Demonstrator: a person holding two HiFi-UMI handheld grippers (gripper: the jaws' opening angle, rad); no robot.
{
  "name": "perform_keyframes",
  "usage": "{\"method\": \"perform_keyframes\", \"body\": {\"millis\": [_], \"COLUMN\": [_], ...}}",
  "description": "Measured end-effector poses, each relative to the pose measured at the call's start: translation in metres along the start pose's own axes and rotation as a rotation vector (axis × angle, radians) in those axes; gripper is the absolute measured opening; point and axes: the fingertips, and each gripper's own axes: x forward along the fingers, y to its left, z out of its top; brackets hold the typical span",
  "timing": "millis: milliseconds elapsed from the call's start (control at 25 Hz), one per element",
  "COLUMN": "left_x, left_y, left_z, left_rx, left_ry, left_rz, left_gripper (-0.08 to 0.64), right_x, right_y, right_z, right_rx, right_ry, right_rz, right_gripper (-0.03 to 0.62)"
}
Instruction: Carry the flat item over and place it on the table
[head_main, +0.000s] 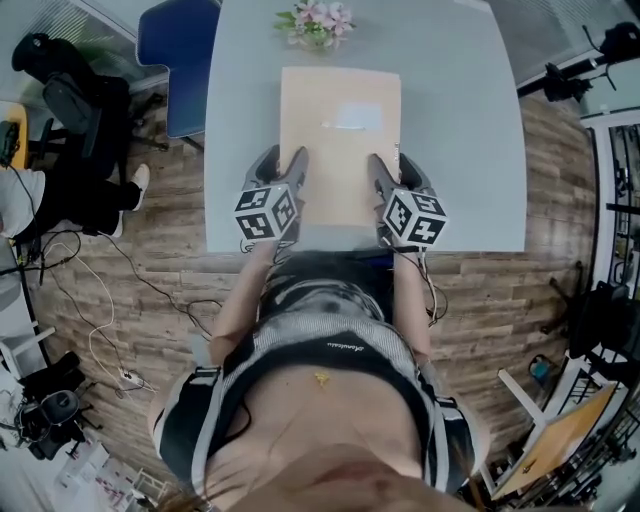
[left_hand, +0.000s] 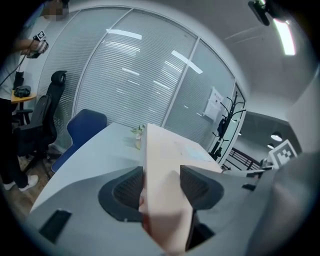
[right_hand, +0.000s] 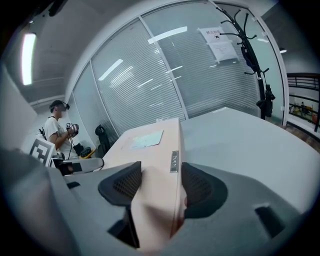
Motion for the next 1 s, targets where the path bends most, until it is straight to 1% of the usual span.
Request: {"method": "perform_keyframes", "body": {"millis": [240, 520, 720, 840, 1000], "left_x": [0.026, 0.052, 0.07, 0.075, 0.075], "left_y": [0.015, 0.027, 0.03, 0.032, 0.032], "left_z": [-0.033, -0.072, -0.1, -0.108, -0.111], "left_rx": [-0.031, -0.064, -0.109, -0.099, -0.059], "left_ry": [0.088, 0.18, 0.233, 0.253, 0.242], "left_rz": [0.018, 0.054, 0.03, 0.038, 0.055], "left_gripper": [0.225, 0.225, 0.225, 0.227, 0.227], "right_x": [0.028, 0.052, 0.063, 0.067, 0.068], "right_y": [-0.02, -0.043, -0.053, -0.058, -0.06], "right_z": [-0.033, -0.065, -0.078, -0.085, -0.089], "right_rx": [0.034, 0.037, 0.037, 0.025, 0.011], "right_ry": [0.084, 0.188, 0.219, 0.23, 0.22], "right_rz": [-0.01, -0.043, -0.057, -0.061, -0.053], "right_gripper": [0.258, 0.259, 0.259, 0.261, 0.264]}}
